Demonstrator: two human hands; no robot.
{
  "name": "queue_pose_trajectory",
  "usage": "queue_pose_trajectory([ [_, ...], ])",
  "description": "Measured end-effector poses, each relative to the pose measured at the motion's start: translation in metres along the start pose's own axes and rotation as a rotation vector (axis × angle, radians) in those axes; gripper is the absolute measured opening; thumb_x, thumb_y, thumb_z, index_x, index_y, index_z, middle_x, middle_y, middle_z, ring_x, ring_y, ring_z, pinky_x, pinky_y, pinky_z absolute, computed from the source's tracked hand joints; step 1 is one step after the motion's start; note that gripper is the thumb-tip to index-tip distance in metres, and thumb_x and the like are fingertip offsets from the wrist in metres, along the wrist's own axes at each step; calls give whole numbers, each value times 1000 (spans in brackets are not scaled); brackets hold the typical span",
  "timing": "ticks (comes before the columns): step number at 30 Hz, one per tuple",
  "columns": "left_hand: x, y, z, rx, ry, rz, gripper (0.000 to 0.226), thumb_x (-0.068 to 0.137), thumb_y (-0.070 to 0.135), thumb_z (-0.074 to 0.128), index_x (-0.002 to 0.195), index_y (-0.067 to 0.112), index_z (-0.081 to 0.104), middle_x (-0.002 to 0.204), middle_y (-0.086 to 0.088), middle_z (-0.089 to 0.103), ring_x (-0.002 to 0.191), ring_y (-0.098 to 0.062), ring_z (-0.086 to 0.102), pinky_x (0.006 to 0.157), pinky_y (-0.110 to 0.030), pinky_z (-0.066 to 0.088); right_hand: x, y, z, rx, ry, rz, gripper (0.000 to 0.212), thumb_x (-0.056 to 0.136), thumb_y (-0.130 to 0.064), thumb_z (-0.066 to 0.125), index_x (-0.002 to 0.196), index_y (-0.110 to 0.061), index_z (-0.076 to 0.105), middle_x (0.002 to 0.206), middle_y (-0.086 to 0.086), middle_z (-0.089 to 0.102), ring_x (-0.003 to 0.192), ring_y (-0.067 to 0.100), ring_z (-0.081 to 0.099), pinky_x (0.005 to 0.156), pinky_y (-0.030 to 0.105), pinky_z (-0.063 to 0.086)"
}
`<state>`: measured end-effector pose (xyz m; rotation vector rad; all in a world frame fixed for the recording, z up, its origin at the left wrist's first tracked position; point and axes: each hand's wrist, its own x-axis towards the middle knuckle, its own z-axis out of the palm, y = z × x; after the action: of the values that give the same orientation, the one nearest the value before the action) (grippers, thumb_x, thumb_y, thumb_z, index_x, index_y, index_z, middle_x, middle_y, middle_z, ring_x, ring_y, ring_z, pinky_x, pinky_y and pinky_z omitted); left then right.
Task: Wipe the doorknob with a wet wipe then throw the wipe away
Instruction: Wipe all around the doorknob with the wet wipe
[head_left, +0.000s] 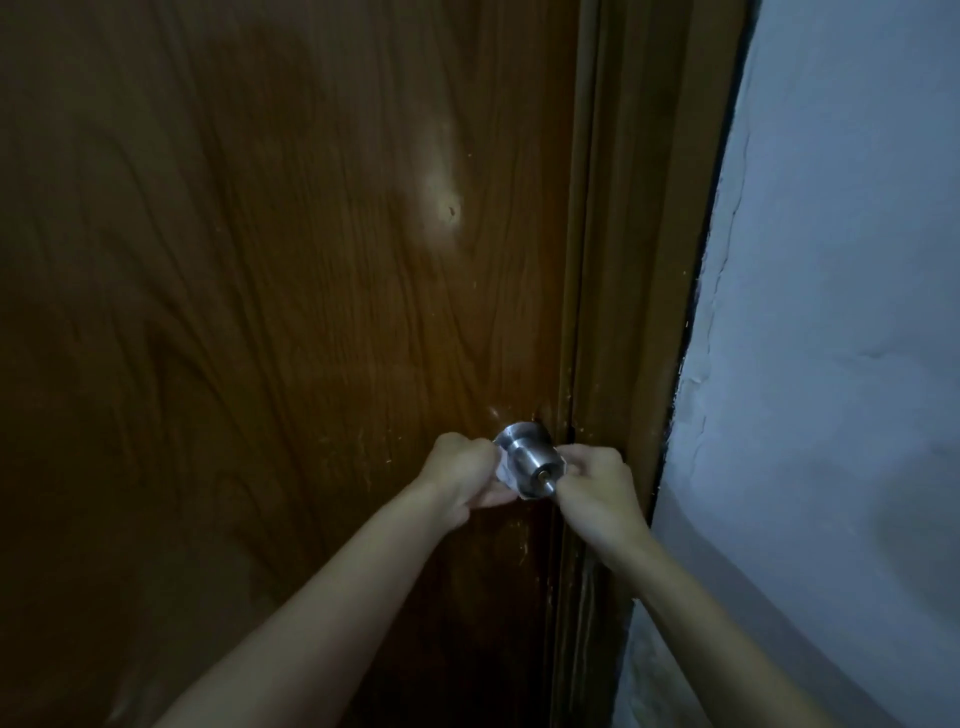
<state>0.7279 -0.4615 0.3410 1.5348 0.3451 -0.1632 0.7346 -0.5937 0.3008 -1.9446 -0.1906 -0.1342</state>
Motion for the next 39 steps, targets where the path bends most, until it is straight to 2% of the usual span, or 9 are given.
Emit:
queue_pose_trajectory([
  [4,0,-14,2,-182,-85,-108,27,94,11,33,109,0,53,91,-19,67,84,-25,66,72,-32,54,-4,-11,3,-97,-63,-152,28,84,-13,59,112,-14,58,100,4,67,91,16,64,69,23,55],
  [7,1,-17,-3,-118,-41,-104,30,95,19,31,101,3,56,92,-19,68,86,-26,66,71,-32,54,-10,-6,10,-228,-81,-152,69,84,-13,58,141,-24,21,122,10,55,108,21,54,92,38,50],
  [12,7,-29,-8,181,264,230,30,94,21,35,96,10,63,87,-6,69,83,-19,64,75,-33,51,-16,-17,19,-282,-265,-285,96,85,1,51,133,-42,-19,143,5,40,127,16,42,107,35,35],
  [16,2,-32,-12,295,383,528,21,91,14,44,100,16,62,82,2,66,71,-6,58,64,-14,46,-13,-21,9,-36,-49,-292,74,81,13,48,139,-28,26,129,-5,52,121,10,50,93,19,46],
  [19,2,-35,-4,505,322,767,21,88,11,52,105,17,64,95,4,64,77,2,55,62,1,42,-6,-7,-8,-111,237,-267,39,82,12,46,110,-11,60,110,4,65,100,10,60,69,0,42],
  [24,11,-48,9,718,146,935,26,90,15,52,114,17,62,117,2,63,102,2,51,90,-15,46,-6,12,-3,-192,60,-302,33,88,3,46,114,-10,61,114,7,65,89,-8,53,71,-7,36],
  [30,15,-64,6,663,214,1041,22,84,10,62,105,11,67,113,-2,68,105,2,55,95,-17,47,-10,28,6,-223,217,-373,39,80,14,51,111,-7,62,118,10,64,105,4,52,86,-8,27],
  [35,19,-75,3,785,266,1140,22,73,7,73,94,11,72,100,-5,73,94,-12,65,84,-26,55,-15,38,11,-295,369,-511,34,67,17,67,93,-4,70,95,15,73,88,6,62,90,28,50],
  [39,20,-83,2,758,272,1184,18,68,6,77,84,12,73,86,-1,73,81,-3,63,76,-12,51,-19,46,15,-239,366,-501,22,65,11,72,82,-3,73,77,11,71,71,3,60,75,4,46],
])
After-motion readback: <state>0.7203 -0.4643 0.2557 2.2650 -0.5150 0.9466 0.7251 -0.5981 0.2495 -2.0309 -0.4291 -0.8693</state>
